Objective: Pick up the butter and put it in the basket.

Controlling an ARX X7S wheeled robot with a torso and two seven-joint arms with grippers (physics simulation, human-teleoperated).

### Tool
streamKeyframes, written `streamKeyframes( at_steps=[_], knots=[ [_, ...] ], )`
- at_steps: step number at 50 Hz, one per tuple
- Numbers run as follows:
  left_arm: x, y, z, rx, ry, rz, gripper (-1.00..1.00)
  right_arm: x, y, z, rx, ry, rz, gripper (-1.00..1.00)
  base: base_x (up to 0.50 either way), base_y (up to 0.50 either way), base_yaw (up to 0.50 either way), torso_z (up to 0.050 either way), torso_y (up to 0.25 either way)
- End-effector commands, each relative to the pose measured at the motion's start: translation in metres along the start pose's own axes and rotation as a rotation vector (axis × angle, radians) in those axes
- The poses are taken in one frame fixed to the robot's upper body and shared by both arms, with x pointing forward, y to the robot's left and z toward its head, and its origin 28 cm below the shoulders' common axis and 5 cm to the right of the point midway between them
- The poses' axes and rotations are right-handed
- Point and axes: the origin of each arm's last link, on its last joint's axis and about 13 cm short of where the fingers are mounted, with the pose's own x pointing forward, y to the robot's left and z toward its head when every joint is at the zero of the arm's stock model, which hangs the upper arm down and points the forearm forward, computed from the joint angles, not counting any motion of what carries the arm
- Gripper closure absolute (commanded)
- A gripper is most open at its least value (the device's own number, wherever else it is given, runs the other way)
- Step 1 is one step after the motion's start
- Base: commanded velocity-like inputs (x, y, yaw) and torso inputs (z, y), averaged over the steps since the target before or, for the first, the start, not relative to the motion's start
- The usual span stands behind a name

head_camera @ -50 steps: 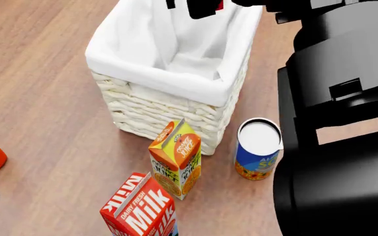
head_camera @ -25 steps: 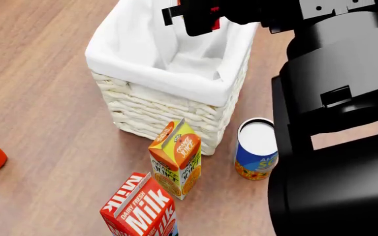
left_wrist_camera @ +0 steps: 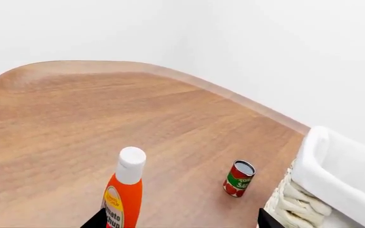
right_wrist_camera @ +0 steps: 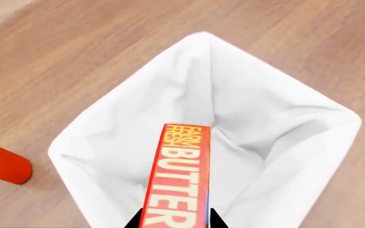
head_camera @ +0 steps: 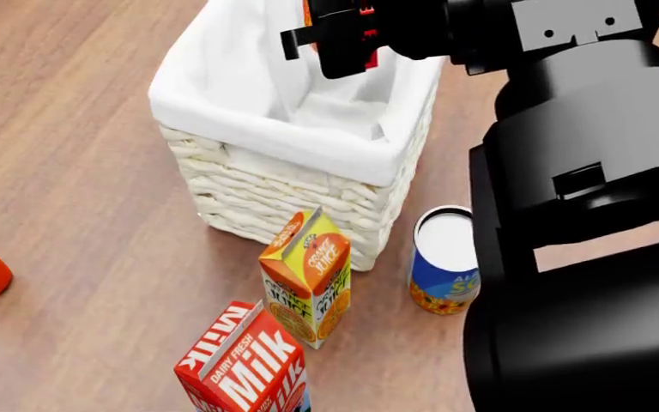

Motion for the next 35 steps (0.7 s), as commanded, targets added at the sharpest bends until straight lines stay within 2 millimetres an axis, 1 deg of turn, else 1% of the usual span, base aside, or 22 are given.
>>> streamKeyframes(
  at_steps=[1,8,20,35],
  knots=[
    [-0.003,0.002,0.001,-0.007,-0.006,-0.013,-1.00,0.010,0.010,-0.001,0.011,-0.036,0.083,1.00,0.00,0.00,0.00,0.000,0.000],
    [-0.005,0.003,0.005,-0.014,-0.007,-0.005,-1.00,0.015,0.009,-0.008,0.017,-0.011,0.081,1.00,0.00,0.00,0.00,0.000,0.001],
    [-0.010,0.003,0.010,-0.017,-0.008,-0.002,-1.00,0.011,0.011,-0.003,0.011,-0.017,0.085,1.00,0.00,0.00,0.00,0.001,0.002],
    [-0.010,0.003,0.011,-0.020,-0.008,-0.003,-1.00,0.014,0.011,-0.007,0.007,0.008,0.123,1.00,0.00,0.00,0.00,0.001,0.001]
  ],
)
